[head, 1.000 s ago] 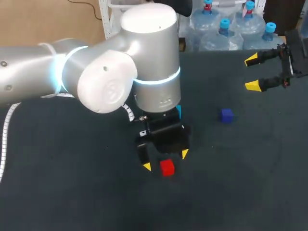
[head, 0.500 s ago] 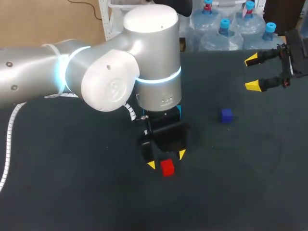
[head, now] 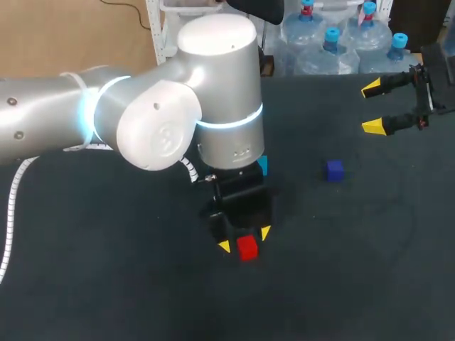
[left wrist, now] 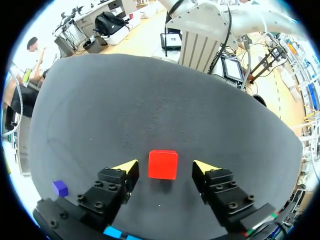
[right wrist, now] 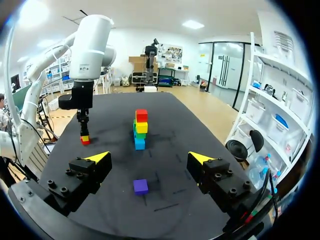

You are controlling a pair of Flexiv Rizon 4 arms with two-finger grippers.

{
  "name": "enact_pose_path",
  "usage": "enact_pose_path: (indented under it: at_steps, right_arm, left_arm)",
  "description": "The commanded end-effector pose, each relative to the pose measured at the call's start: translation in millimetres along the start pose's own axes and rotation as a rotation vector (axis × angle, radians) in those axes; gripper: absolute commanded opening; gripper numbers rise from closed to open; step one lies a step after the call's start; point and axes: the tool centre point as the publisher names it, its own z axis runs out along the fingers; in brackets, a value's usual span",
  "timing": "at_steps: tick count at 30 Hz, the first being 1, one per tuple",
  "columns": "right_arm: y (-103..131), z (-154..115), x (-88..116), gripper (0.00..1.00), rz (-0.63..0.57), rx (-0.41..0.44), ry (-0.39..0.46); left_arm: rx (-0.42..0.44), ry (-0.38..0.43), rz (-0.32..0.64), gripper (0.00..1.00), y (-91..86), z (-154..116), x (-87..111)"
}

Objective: Place the blue cubes, place green cubes on the blue cubes, place the yellow cubes on the green cubes, then place the red cubes on the yellow cubes, and place purple cube on the red cubes.

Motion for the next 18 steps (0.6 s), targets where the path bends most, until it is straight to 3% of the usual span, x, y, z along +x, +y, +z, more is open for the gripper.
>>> enact_pose_path:
  at_steps: [1, 5, 10, 18]
  right_arm:
    - [-0.3, 0.5, 0.3, 1.0, -0.001, 0.0, -0.001]
    - [-0.3, 0.5, 0.3, 1.0, -0.001, 0.0, -0.001]
    - [-0.3, 0.5, 0.3, 1.0, -0.001, 0.0, -0.001]
    - [-0.3, 0.5, 0.3, 1.0, -0.001, 0.0, -0.001]
  left_arm:
    - [0.0, 0.002, 0.001, 0.64, 0.1, 1.7, 3.2]
    - [-0.001, 0.003, -0.003, 0.57, 0.0, 1.8, 6.0]
    - [-0.002, 0.003, -0.006, 0.59, -0.4, 3.1, 7.9]
    - [-0.004, -0.003, -0.008, 0.47, 0.6, 4.0, 7.7]
